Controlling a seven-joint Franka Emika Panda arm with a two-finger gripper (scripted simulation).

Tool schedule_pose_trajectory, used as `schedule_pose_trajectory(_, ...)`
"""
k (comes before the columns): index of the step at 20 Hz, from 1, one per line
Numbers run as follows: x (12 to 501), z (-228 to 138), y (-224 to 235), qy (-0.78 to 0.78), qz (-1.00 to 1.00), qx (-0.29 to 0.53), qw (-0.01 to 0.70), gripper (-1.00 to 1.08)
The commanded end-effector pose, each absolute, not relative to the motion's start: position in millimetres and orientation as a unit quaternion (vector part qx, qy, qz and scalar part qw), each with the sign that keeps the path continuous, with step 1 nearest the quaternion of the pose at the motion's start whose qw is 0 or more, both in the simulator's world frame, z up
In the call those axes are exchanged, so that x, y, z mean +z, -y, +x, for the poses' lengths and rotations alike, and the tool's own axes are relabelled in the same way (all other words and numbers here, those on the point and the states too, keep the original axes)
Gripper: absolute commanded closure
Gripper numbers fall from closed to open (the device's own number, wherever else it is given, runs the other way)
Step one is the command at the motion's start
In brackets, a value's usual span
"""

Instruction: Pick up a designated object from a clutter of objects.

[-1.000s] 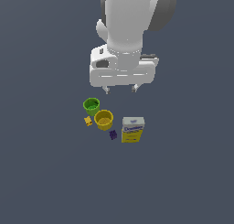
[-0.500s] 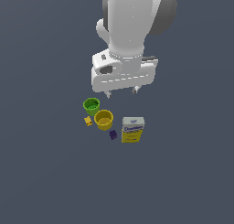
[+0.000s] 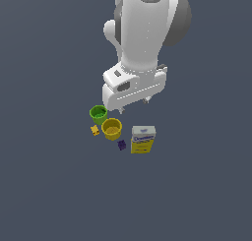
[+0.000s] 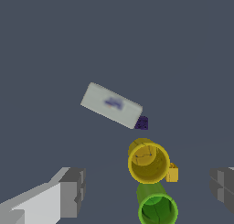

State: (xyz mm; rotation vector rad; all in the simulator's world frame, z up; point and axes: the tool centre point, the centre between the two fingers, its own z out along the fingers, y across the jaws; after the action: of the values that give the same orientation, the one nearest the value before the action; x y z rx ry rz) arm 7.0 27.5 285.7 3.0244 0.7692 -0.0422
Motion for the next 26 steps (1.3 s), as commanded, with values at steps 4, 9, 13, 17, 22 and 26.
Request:
schedule_pose_trajectory(4, 274.9, 12.3, -32.8, -0.319, 0.948, -0.013, 0.009, -0.92)
schedule_pose_trajectory(9, 265.1, 16.8, -37.8, -0.383, 0.924, -0.012, 0.008, -0.92)
schedule_pose_trajectory(13, 257.1, 20.2, -41.8, -0.433, 0.901, -0.011, 0.007, -0.92)
schedule_pose_trajectory(17, 249.1, 23.4, -45.9, -0.481, 0.876, -0.01, 0.006, -0.92)
schedule_pose_trajectory(22, 239.0, 27.2, -51.2, -0.54, 0.842, -0.008, 0.005, -0.92)
schedule_pose_trajectory(26, 230.9, 30.0, -55.4, -0.585, 0.811, -0.007, 0.004, -0.92)
